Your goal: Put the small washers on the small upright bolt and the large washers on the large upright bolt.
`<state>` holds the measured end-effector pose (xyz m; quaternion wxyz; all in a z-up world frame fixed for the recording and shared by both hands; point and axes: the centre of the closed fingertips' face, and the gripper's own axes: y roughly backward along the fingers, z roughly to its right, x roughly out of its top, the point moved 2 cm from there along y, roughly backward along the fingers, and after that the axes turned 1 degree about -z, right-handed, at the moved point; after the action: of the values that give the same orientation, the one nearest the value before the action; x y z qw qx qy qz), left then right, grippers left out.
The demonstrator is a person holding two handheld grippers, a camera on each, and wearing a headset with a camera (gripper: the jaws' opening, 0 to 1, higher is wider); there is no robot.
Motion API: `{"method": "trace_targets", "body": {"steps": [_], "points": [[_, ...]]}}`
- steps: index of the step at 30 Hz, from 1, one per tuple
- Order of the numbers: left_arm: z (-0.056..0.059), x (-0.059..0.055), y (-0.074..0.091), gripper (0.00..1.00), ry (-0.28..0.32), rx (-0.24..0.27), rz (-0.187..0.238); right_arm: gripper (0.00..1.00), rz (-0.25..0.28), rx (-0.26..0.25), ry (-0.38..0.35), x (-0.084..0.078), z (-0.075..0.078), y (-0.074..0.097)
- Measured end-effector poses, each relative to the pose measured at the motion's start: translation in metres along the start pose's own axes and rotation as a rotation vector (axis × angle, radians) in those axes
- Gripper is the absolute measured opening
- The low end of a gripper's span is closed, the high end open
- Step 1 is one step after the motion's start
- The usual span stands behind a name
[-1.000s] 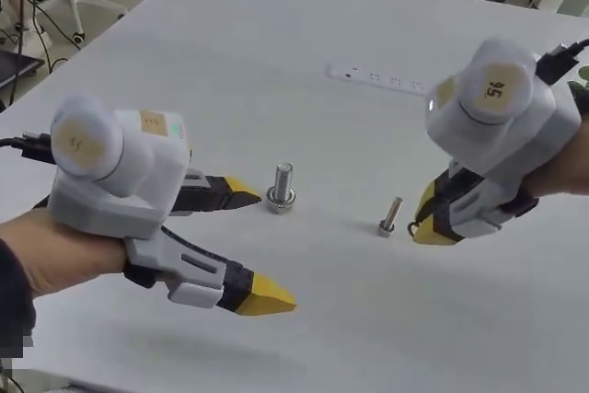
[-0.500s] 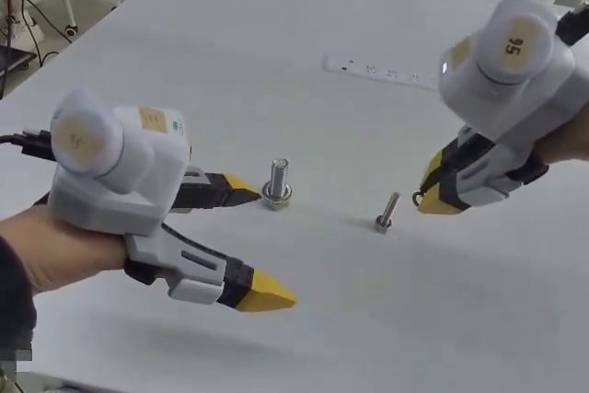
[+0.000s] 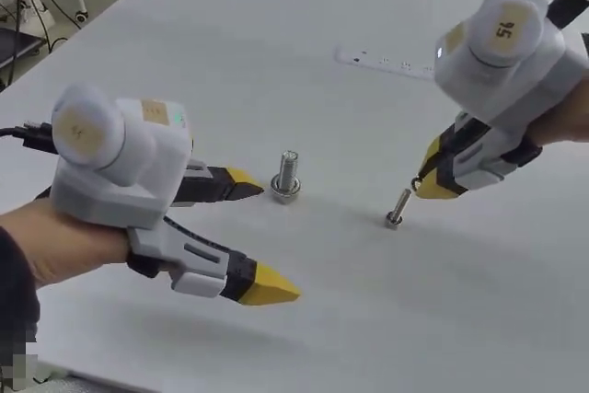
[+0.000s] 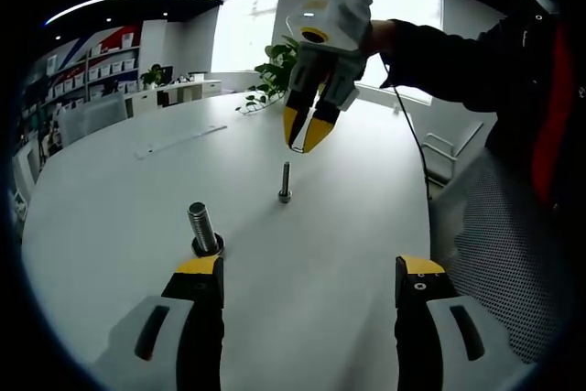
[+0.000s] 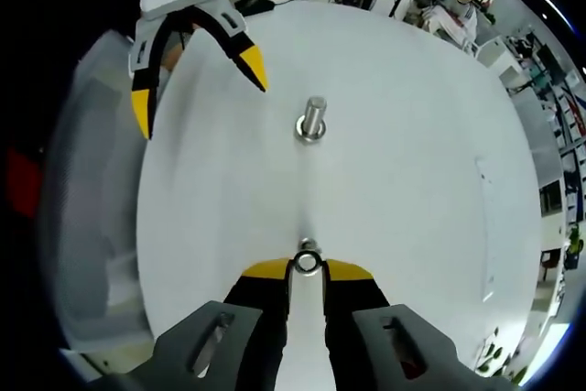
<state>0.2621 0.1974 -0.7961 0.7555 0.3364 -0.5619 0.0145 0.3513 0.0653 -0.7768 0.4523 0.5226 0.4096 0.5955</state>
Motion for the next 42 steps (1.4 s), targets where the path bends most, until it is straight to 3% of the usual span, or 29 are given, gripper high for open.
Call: {"method": "trace_targets", "body": {"steps": [42], "points": [[-0.004, -0.003, 0.004, 0.76, 0.029, 0.014, 0.005, 0.14, -0.063, 0.064, 0.024, -0.007, 0.011, -0.036]]}}
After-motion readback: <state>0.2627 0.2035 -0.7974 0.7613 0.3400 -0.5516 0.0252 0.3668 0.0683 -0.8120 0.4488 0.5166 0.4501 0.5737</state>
